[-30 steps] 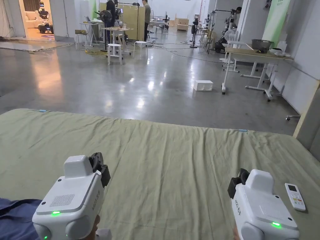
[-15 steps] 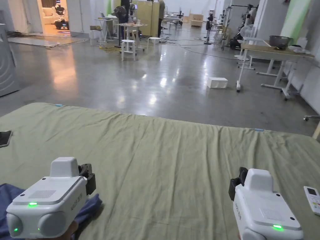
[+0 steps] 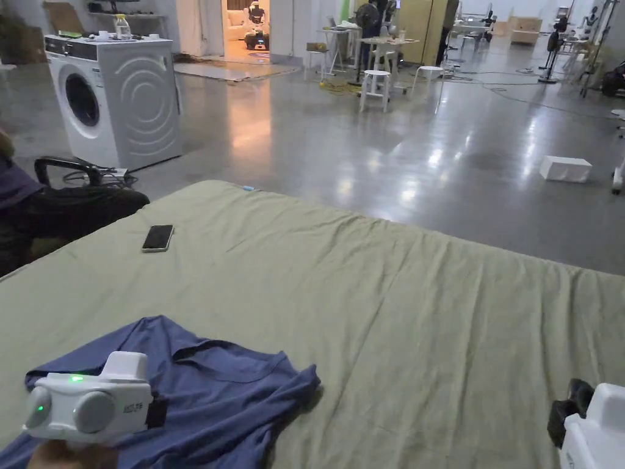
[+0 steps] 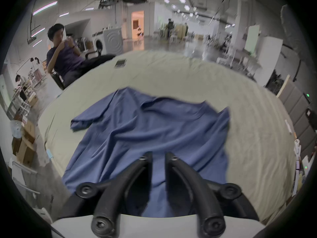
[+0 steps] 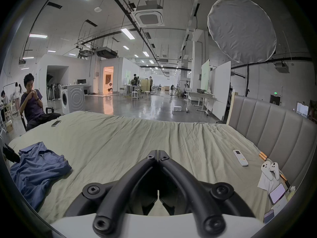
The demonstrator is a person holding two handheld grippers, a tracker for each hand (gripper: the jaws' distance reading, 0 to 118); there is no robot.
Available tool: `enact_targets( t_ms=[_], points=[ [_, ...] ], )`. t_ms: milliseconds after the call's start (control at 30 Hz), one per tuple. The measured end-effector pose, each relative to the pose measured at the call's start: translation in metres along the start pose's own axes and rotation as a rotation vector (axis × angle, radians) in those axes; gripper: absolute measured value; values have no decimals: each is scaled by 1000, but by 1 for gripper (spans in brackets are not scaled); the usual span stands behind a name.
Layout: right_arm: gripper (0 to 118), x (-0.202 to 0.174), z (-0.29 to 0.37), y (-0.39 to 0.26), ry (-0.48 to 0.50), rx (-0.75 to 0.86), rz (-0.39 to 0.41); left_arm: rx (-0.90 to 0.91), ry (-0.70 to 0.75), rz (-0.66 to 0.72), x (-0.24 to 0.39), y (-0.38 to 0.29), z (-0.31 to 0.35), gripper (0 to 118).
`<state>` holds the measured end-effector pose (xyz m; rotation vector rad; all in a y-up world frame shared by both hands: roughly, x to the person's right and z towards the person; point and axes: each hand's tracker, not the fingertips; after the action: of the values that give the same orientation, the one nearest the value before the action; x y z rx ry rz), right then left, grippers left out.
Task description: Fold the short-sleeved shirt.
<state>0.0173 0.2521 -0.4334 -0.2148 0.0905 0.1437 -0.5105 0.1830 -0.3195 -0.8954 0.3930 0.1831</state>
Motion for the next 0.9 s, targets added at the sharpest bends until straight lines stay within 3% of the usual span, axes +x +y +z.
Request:
enact_targets(
  t_ms=[67, 133, 400, 500, 533, 600, 633, 733, 900],
  points=[
    [0, -3, -1, -2, 3, -8, 5, -25, -8, 3, -12, -7, -14, 68],
    [0, -5, -1, -5, 0, -12, 9, -62, -34, 34, -22, -13, -31, 102],
    [0, -9, 0, -12, -6, -39, 36, -187, -86, 66, -14, -30, -83, 105],
    [0, -10, 0, -15, -9, -48, 42, -234, -10, -77, 6, -45, -82, 101],
    [0, -11, 1, -15, -8, -50, 43, -171, 8, -66, 11, -41, -83, 97],
    [0, -13, 1, -16, -6, -52, 46, -156, -16, -62, 18, -40, -76, 75],
    [0, -13, 1, -17, -4, -52, 49, -133, -33, -80, 22, -41, -73, 54],
    [0, -16, 0, -19, 4, -56, 51, -115, -12, -141, 26, -42, -74, 12],
    [0, -17, 0, -23, 9, -62, 51, -71, -57, -14, 11, -42, -71, 5]
  ],
)
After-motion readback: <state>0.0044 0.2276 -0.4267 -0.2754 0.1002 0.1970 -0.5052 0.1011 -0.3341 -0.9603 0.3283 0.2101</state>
